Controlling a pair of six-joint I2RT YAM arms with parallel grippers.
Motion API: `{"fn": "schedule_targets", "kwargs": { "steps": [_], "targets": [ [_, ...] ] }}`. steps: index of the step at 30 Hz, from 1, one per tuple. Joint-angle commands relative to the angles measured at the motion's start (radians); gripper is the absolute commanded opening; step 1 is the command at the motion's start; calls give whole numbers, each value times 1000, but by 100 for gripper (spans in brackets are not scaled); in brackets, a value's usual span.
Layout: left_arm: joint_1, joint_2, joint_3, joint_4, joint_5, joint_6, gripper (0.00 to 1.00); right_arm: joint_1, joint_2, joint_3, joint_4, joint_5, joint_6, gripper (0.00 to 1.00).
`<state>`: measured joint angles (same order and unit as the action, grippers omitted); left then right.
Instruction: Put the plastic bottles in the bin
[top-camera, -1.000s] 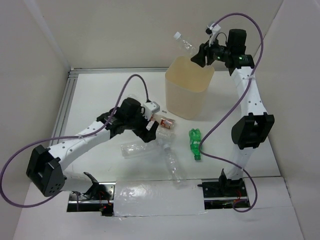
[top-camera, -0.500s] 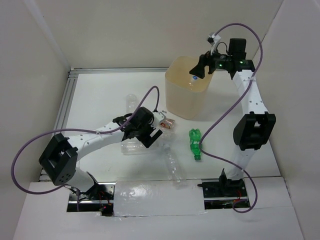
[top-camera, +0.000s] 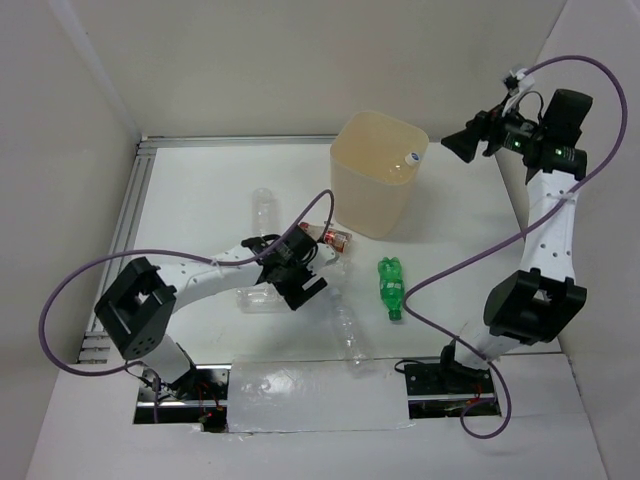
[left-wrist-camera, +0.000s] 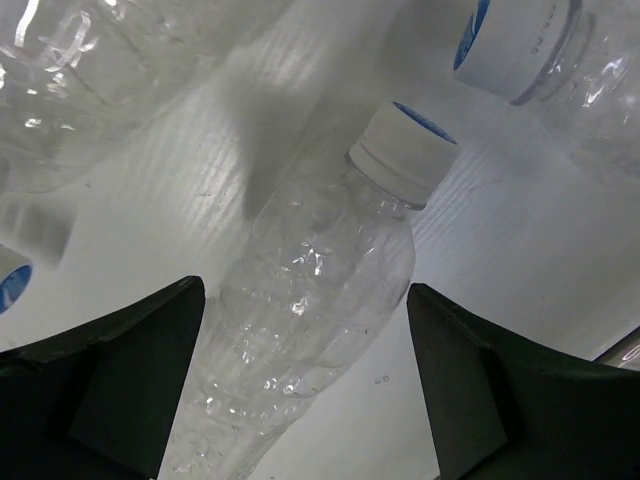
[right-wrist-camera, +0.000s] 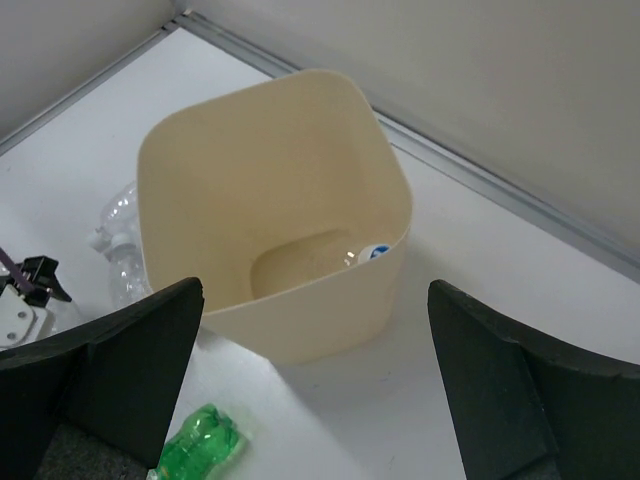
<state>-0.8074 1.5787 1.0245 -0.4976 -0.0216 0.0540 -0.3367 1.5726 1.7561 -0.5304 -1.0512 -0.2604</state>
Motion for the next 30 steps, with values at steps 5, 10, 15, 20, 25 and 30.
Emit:
{"fn": "schedule_targets", "kwargs": {
  "steps": [5,10,15,20,25,30],
  "targets": [
    [-22,144,40,-61,31,10,80,-5,-160,-302,-184,9,-250,100],
    [-41,156,60,-81,12,-23,51,-27,-291,-467,-307,28,-435,99],
    [-72,17,187,-188,49,-69,33,-38,-419,-673,-364,51,-519,30],
    [-85,-124,447,-162,201,-91,32,-38,-467,-799,-405,60,-574,39],
    [-44,-50,701,45,233,-97,32,-16,-422,-822,-368,69,-501,100],
    [62,111,914,414,276,-248,30,42,-277,-762,-464,72,-556,100]
  ]
}}
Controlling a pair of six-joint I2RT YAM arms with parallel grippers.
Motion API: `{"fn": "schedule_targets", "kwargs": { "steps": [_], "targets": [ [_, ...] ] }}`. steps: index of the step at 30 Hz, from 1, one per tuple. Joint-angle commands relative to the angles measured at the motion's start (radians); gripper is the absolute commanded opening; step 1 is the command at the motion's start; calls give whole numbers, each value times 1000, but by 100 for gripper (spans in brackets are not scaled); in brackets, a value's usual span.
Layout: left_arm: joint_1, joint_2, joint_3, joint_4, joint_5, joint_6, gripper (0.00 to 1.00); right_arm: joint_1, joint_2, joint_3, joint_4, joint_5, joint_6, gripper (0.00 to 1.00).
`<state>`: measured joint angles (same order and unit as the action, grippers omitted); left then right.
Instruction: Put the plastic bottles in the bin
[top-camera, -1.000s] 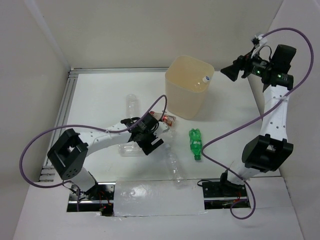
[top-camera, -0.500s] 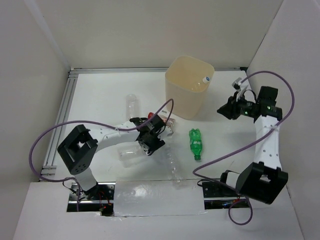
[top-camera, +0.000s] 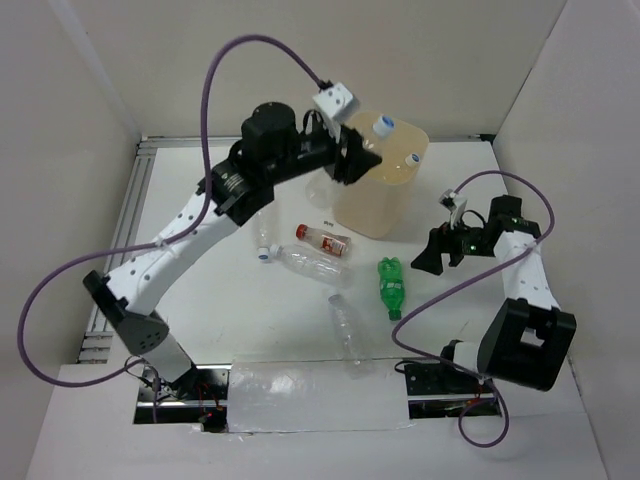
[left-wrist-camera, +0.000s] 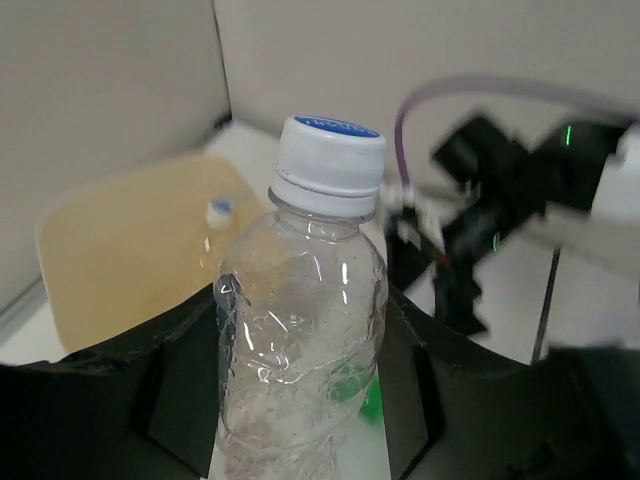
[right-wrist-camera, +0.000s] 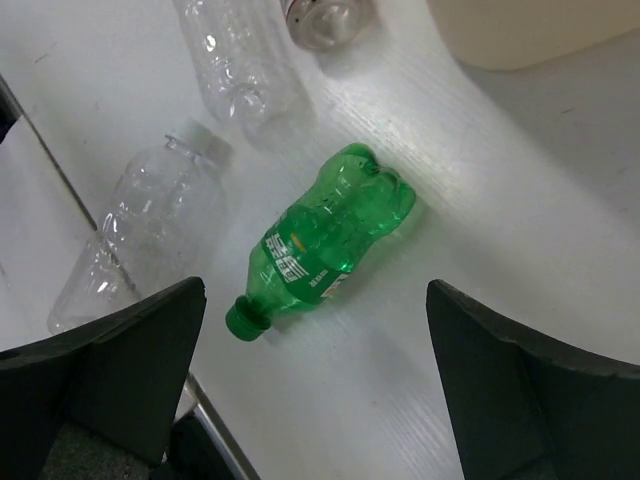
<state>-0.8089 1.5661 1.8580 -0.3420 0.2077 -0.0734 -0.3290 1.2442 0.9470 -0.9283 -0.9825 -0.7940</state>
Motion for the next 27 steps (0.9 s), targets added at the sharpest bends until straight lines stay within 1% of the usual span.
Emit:
{"fn": "schedule_targets", "kwargs": {
  "steps": [1,2,3,4,5,6,7,9,11,12,13,14,15,17,18,20,22,23,24,25,26,27],
  "targets": [
    [80,158,108,303,47,-155,30,45,52,47,-52,14,-4,97],
    [95,188,128,354,68,-184,30,59,52,47,-31,30,18,91],
    [108,246,142,403,49,-251,32,91,20,30,-2,68,83,78],
    [125,276,164,447,48,-284,33,108,0,20,32,94,122,67],
    [135,303,164,544,48,-319,33,129,-20,1,90,114,154,56],
    [145,330,181,582,39,-359,35,149,-35,-8,114,149,185,49],
    [163,385,205,622,50,-427,36,195,-49,-8,129,165,241,45],
    [186,443,251,694,50,-518,38,237,-61,-17,155,206,321,49],
    [186,524,323,716,64,-554,41,283,-51,-17,155,219,352,57],
    [198,544,346,727,64,-568,41,297,-42,-17,169,241,361,61],
    [198,561,363,741,64,-580,41,309,-42,-28,193,308,395,64],
    [198,574,375,753,55,-589,44,321,-42,-28,207,332,445,64],
    [198,586,375,765,55,-589,47,332,-42,-28,223,349,459,69],
    [198,586,340,794,21,-598,51,343,-42,-37,233,399,502,73],
    [198,586,328,807,7,-598,57,343,-42,-37,243,400,503,74],
    [198,586,328,807,-14,-586,62,364,-31,-47,252,432,532,82],
    [198,598,328,752,-14,-562,73,364,-22,-47,264,432,532,87],
    [198,607,328,730,-28,-540,82,375,-11,-47,264,432,532,92],
    [198,608,314,713,-28,-530,88,375,-2,-47,264,432,532,94],
    [198,608,314,704,-28,-529,90,387,-2,-47,264,432,532,94],
    [198,588,282,704,-28,-516,92,401,12,-47,264,441,532,94],
    [198,575,273,704,-28,-502,100,410,27,-47,264,441,544,94]
  ]
}}
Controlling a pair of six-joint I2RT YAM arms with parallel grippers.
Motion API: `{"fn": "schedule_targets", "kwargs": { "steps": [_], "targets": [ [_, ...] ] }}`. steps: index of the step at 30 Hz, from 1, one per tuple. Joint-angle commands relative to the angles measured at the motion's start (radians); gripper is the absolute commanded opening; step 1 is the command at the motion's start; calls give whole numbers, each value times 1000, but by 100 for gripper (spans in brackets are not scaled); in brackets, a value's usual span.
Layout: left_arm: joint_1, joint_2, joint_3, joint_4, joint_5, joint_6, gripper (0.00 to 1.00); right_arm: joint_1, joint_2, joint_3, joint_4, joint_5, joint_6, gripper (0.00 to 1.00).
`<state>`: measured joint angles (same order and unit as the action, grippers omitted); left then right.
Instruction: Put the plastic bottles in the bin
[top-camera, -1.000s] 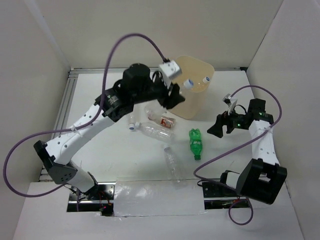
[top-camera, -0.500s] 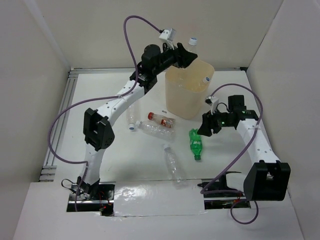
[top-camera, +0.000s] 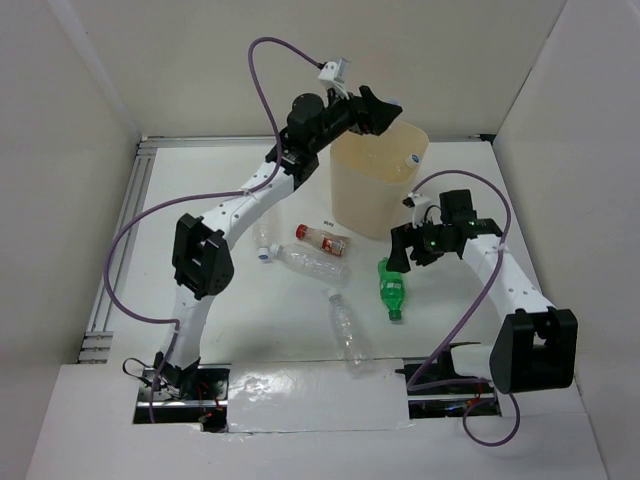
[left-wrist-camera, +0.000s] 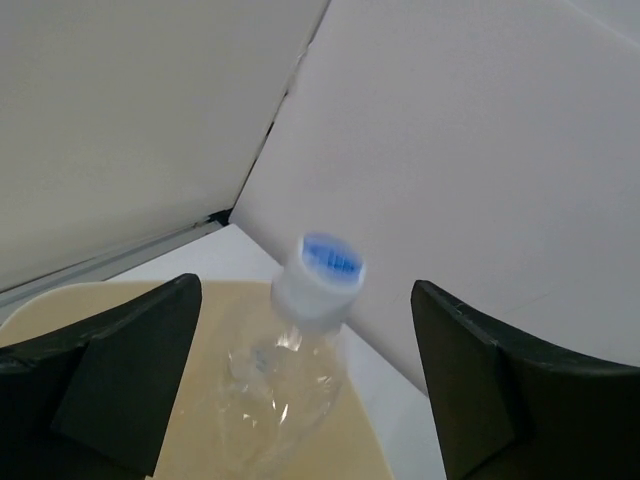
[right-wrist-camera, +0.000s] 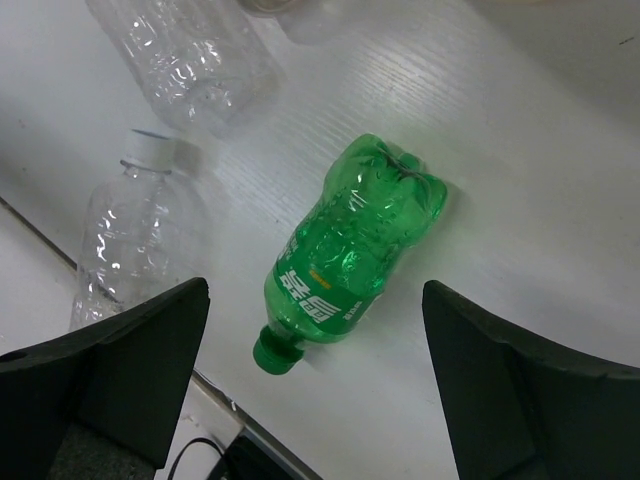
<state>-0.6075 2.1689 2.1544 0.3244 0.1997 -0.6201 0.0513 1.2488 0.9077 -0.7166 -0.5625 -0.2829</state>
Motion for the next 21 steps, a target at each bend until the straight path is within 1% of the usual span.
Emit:
{"fn": "schedule_targets", "kwargs": {
  "steps": [1,3,5,6,7,8,9,10,11,12,13,14,15,16,18,19,20,21],
  "targets": [
    [-3,-41,-24,38,-20,45,100,39,32,-7,52,32,33,94],
    [-3,-76,-24,28,-11,100,100,71,46,-7,52,64,48,94],
    [-12,-167,-53,-7,-22,147,100,90,57,5,52,96,48,94],
    [-12,-214,-138,-22,-42,193,100,105,57,5,43,110,48,94],
    [-12,-335,-210,-22,-52,213,100,114,57,19,31,128,48,94],
    [-12,-407,-299,-10,-65,235,100,123,57,19,31,147,34,94],
    [-12,-479,-496,40,-92,267,100,139,41,28,22,189,6,94],
    [-12,-547,-590,59,-104,278,100,139,41,28,22,209,5,94],
    [-2,-667,-670,59,-114,278,100,139,31,37,22,210,5,94],
    [9,-719,-738,45,-127,289,100,153,47,54,-4,182,-21,93],
    [9,-768,-868,21,-128,289,100,175,63,72,-18,191,-21,93],
    [9,-815,-928,9,-144,298,100,202,78,98,-29,211,-21,93],
    [9,-907,-986,-1,-155,298,100,215,89,108,-29,228,-10,93],
    [18,-950,-1087,-1,-164,298,100,231,107,108,-29,239,-30,93],
    [18,-1027,-1163,-37,-183,298,100,254,122,140,-44,297,-58,93],
    [18,-1119,-1232,-68,-218,289,100,268,133,173,-84,332,-143,93],
    [18,-1120,-1232,-83,-218,289,100,268,133,190,-105,332,-144,93],
    [18,-1145,-1251,-96,-218,289,100,283,133,204,-125,332,-182,93]
  ]
}}
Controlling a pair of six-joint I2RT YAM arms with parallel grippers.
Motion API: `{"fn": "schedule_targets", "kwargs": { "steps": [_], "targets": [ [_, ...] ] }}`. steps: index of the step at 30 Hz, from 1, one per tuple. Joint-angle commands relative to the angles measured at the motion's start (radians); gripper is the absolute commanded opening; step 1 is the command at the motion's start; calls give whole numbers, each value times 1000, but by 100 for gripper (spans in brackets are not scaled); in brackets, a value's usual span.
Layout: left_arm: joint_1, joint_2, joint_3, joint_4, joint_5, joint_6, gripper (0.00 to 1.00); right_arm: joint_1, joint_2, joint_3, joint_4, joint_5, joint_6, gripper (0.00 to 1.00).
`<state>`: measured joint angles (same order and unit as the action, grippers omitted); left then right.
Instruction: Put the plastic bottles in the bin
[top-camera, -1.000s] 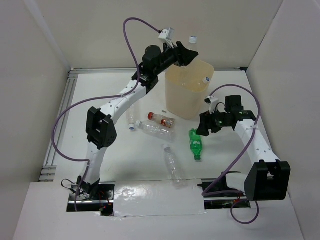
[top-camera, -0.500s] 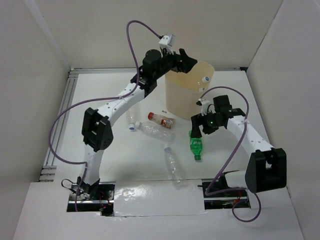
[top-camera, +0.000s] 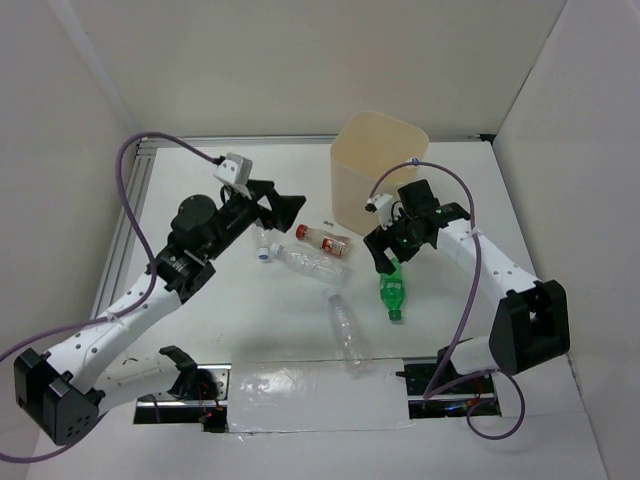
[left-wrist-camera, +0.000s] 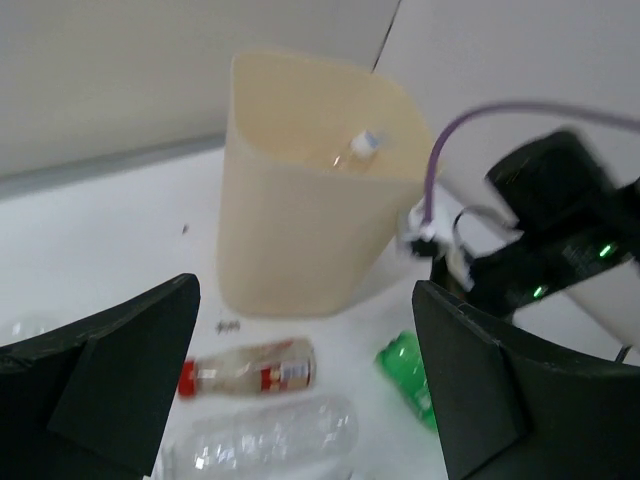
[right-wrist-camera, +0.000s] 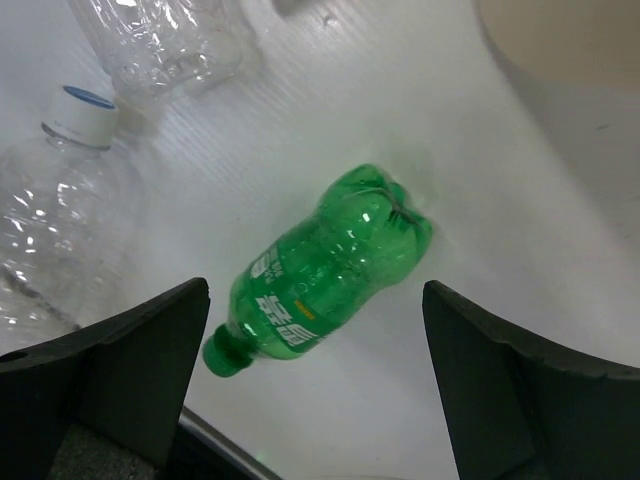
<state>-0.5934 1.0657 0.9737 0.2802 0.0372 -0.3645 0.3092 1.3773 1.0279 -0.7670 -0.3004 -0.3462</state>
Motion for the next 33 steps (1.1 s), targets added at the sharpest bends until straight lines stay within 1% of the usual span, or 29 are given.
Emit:
{"fn": "schedule_targets", "kwargs": {
  "steps": [1,2,3,5,6,7,9,10,13,17,19,20,22,24,31,33],
  "targets": [
    [4,-87,-102,-52,-77,33,100,25,-29,84,-95,58,-226,94],
    [4,-105,-118,-64,-77,24,100,25,-50,60,-85,58,-267,94],
    [4,-136,-144,-76,-89,13,100,25,-91,31,-59,104,-284,93],
    [4,-162,-168,-85,-89,13,100,16,-92,-3,-38,138,-222,84],
    [4,-171,-177,-85,-98,4,100,16,-66,17,-75,138,-180,84],
    [4,-182,-191,-98,-99,-7,100,16,-25,33,-109,88,-159,84],
    [4,-203,-202,-98,-108,-7,100,25,-15,63,-124,103,-87,85],
    [4,-204,-202,-98,-108,-7,100,25,-15,63,-124,92,-86,85],
    [4,-213,-211,-98,-108,-17,100,82,-4,49,-124,135,-131,88],
    [4,-233,-222,-119,-108,-17,100,91,-53,-15,-105,142,-241,90],
    [-5,-256,-233,-130,-120,-17,100,91,-53,-26,-89,142,-219,90],
    [-5,-275,-248,-139,-129,-17,100,91,-28,-26,-98,158,-202,88],
    [-5,-297,-263,-139,-129,-17,100,91,2,7,-98,178,-163,88],
    [-5,-315,-274,-150,-138,-30,100,105,41,18,-112,178,-151,88],
    [-5,-357,-285,-180,-148,-39,100,157,107,18,-91,187,-129,88],
    [-5,-368,-294,-190,-157,-39,100,168,123,18,-91,210,-120,87]
  ]
}}
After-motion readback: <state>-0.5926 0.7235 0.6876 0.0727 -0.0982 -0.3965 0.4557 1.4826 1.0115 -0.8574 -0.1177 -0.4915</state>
